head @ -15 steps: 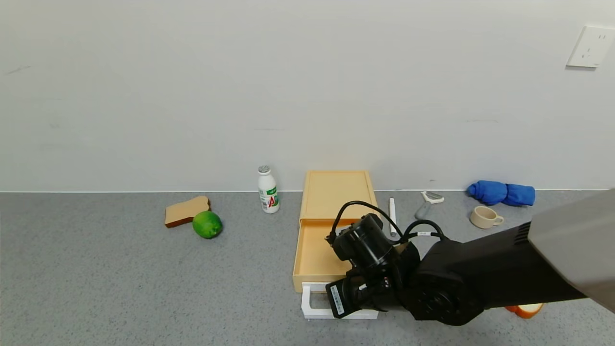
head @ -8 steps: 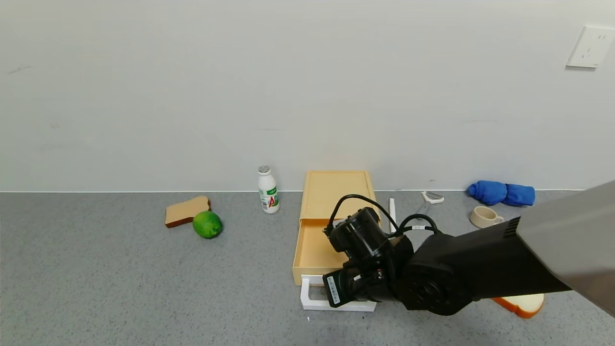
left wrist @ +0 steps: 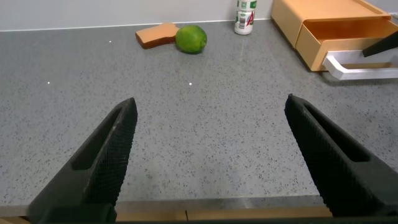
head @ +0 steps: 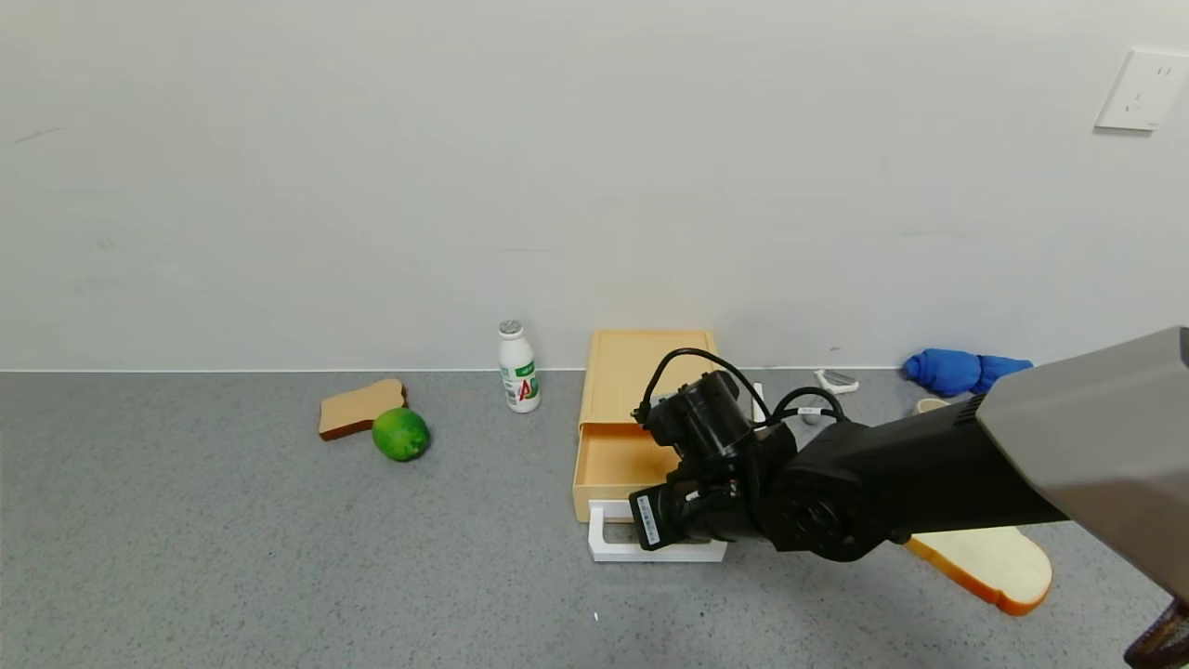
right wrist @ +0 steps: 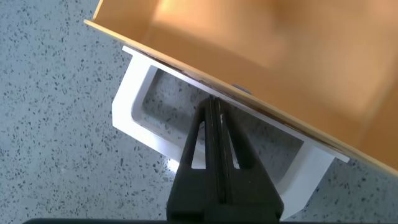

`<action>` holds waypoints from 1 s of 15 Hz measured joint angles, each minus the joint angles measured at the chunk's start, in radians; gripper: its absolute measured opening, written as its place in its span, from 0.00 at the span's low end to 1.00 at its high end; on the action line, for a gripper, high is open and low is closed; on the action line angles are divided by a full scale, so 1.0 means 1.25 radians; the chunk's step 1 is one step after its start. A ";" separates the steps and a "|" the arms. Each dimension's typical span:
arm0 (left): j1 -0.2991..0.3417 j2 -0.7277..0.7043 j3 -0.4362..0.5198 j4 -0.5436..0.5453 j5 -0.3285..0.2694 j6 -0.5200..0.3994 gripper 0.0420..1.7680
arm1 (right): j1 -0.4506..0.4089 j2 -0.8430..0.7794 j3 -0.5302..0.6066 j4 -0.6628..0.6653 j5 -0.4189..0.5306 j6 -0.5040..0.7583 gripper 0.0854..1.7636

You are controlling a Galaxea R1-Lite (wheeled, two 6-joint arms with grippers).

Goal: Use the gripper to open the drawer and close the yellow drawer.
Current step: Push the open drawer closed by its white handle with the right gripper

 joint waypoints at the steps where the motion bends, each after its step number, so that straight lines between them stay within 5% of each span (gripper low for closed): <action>1: 0.000 0.000 0.000 0.000 0.000 0.000 0.97 | -0.005 0.007 -0.013 0.001 0.000 -0.005 0.02; 15: 0.000 0.000 0.000 0.000 0.000 0.000 0.97 | -0.064 0.113 -0.215 0.018 0.006 -0.038 0.02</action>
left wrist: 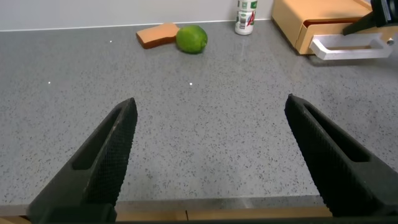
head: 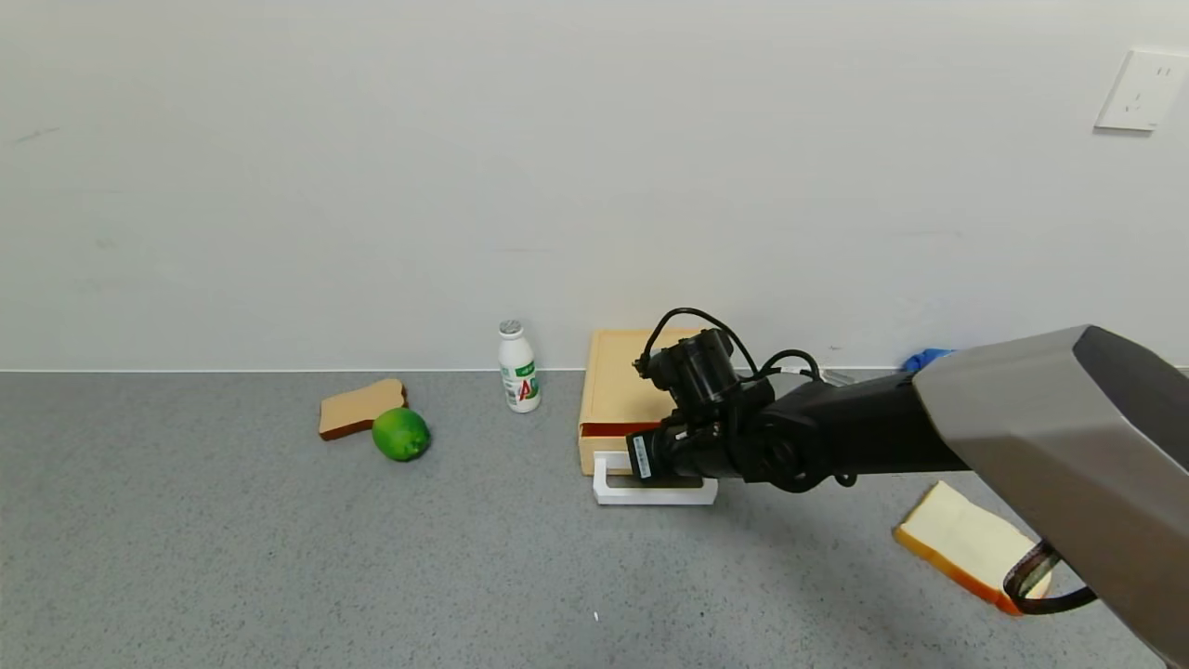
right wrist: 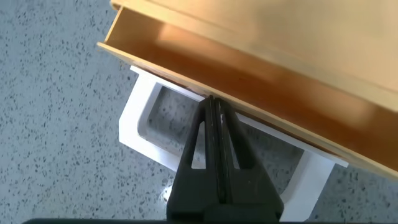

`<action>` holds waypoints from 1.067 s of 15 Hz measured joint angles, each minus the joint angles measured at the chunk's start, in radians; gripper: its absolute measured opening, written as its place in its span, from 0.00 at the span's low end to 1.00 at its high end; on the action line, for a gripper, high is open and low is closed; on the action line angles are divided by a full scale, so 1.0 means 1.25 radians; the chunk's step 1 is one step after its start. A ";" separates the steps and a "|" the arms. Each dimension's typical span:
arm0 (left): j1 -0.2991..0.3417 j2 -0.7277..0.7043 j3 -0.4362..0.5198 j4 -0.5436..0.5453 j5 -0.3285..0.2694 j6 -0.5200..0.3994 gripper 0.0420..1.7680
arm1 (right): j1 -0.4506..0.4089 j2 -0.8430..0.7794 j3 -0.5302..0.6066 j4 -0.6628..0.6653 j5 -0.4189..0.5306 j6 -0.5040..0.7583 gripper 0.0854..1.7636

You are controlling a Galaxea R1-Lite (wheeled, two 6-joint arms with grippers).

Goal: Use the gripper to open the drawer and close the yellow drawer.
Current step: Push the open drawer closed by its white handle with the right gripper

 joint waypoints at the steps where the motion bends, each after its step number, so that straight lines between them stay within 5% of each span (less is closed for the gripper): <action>1: 0.000 0.000 0.000 0.000 0.000 0.000 0.97 | -0.005 0.009 -0.019 0.010 0.000 -0.002 0.02; 16: 0.000 0.000 0.000 0.000 0.000 0.000 0.97 | -0.015 -0.009 -0.054 0.070 0.001 -0.011 0.02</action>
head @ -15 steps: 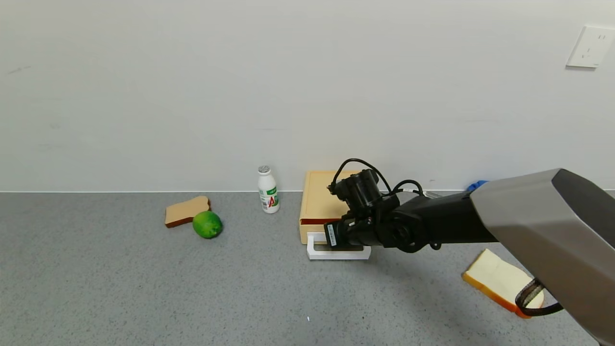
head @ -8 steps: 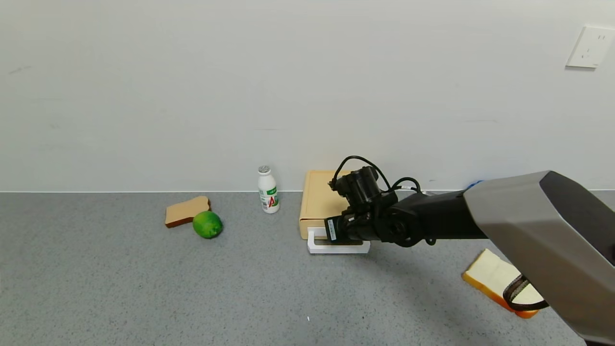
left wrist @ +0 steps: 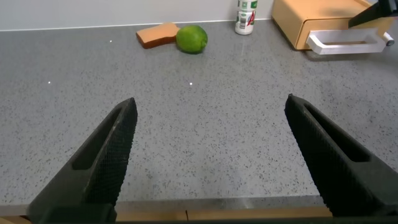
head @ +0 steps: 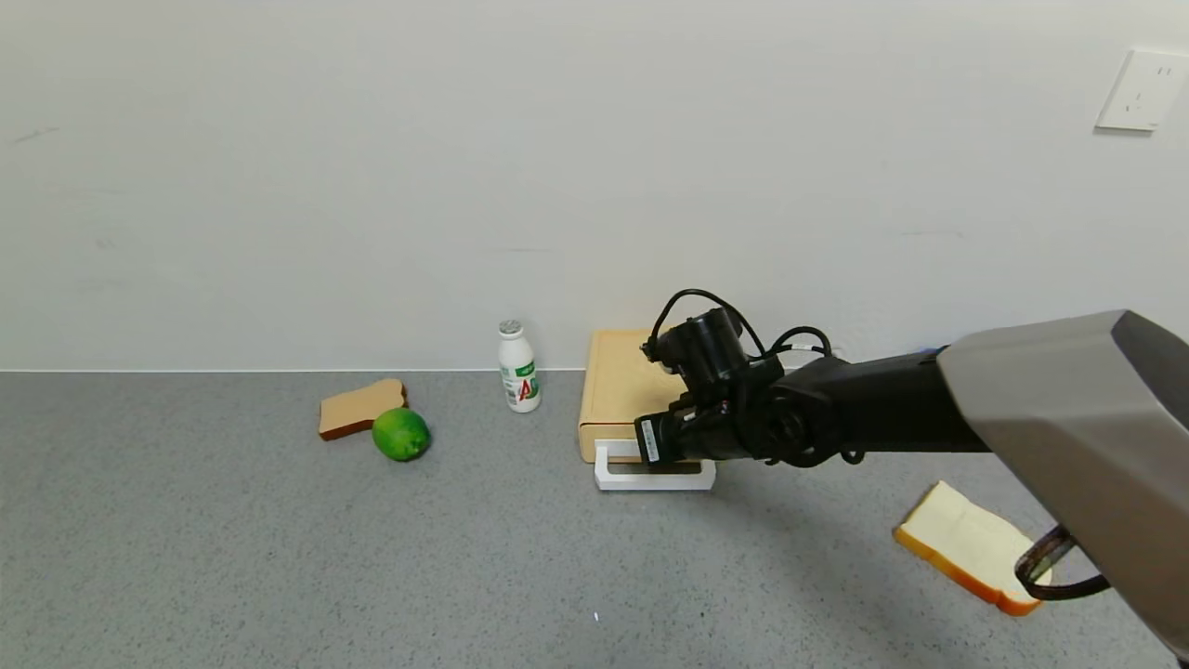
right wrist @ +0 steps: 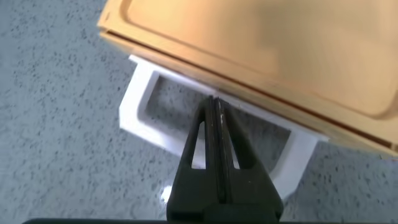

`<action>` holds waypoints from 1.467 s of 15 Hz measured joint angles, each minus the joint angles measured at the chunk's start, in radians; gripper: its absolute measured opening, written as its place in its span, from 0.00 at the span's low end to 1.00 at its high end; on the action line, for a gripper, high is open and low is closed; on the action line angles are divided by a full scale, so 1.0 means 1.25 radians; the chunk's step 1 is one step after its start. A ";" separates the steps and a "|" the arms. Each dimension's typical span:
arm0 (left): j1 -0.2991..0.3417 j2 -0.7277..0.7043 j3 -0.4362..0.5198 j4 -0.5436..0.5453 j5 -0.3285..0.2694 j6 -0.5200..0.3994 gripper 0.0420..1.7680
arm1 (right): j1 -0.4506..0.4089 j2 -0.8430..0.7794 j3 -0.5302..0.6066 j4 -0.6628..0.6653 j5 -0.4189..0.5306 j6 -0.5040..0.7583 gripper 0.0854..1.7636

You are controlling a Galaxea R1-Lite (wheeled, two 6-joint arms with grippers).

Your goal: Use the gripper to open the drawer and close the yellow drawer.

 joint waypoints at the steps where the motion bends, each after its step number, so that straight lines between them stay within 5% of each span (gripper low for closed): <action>1: 0.000 0.000 0.000 0.000 0.000 0.000 0.97 | 0.002 -0.024 0.006 0.019 0.000 -0.002 0.02; 7: 0.000 0.000 0.000 0.000 0.000 0.000 0.97 | -0.031 -0.242 0.120 0.063 0.034 -0.060 0.02; 19: 0.000 0.000 0.000 0.000 0.000 0.000 0.97 | -0.323 -0.641 0.542 -0.040 0.232 -0.135 0.02; 22: 0.000 0.000 0.000 0.000 0.000 0.000 0.97 | -0.370 -0.698 0.608 -0.067 0.297 -0.153 0.33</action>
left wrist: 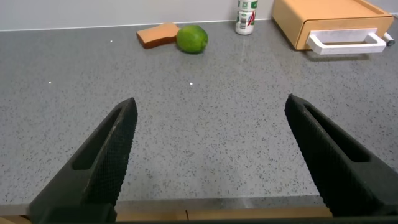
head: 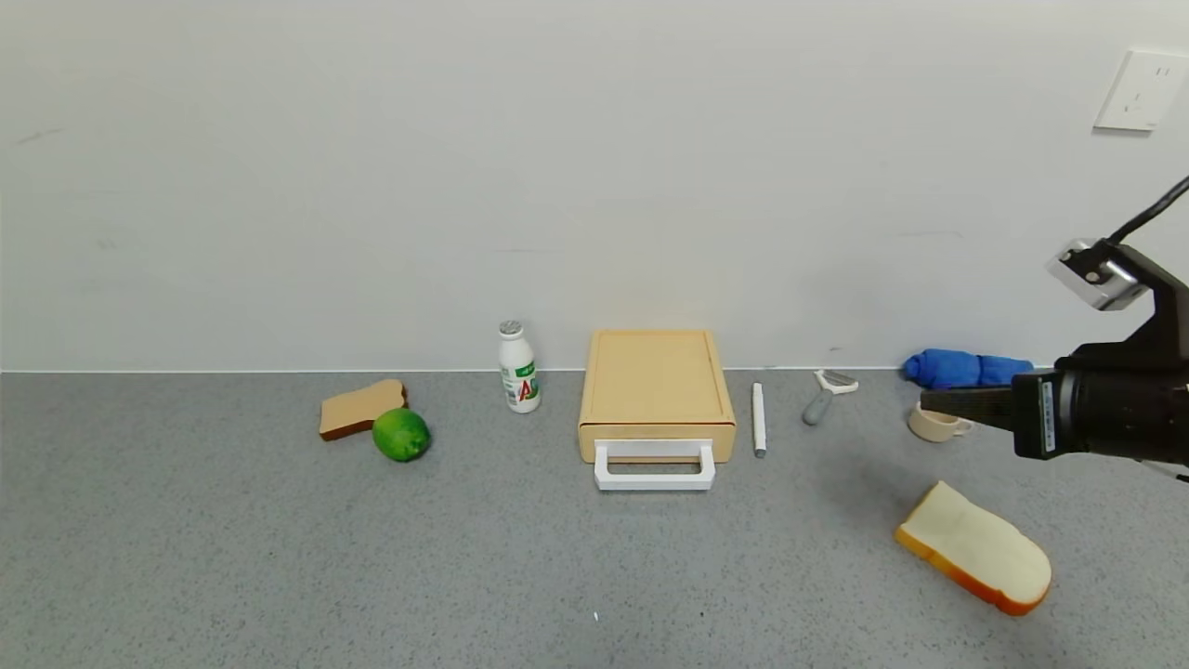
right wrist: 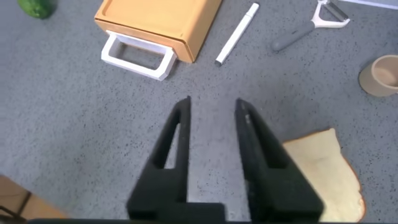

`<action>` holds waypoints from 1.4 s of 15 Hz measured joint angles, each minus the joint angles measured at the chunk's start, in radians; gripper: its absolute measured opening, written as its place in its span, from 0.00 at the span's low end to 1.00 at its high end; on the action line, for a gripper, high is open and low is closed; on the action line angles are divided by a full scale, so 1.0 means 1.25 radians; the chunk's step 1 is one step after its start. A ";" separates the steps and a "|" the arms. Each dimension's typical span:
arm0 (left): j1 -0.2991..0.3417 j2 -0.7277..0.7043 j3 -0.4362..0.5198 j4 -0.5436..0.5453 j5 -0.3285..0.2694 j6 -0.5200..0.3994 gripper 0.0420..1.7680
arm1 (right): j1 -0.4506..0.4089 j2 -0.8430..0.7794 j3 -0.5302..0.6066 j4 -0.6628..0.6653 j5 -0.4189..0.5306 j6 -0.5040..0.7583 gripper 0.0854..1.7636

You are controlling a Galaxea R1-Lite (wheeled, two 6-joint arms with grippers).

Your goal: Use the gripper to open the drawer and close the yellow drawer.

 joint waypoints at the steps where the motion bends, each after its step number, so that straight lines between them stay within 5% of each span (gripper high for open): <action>1: 0.000 0.000 0.000 0.000 0.000 0.000 0.97 | -0.011 -0.020 0.025 -0.010 0.017 -0.001 0.41; 8: 0.000 0.000 0.000 0.000 0.000 0.000 0.97 | -0.051 -0.201 0.159 -0.032 0.015 0.001 0.74; 13: 0.000 0.000 0.000 0.000 0.000 0.000 0.97 | -0.059 -0.417 0.264 0.004 -0.143 0.003 0.85; 21: 0.000 0.000 0.000 0.000 0.000 0.000 0.97 | -0.110 -0.838 0.285 0.333 -0.243 0.006 0.92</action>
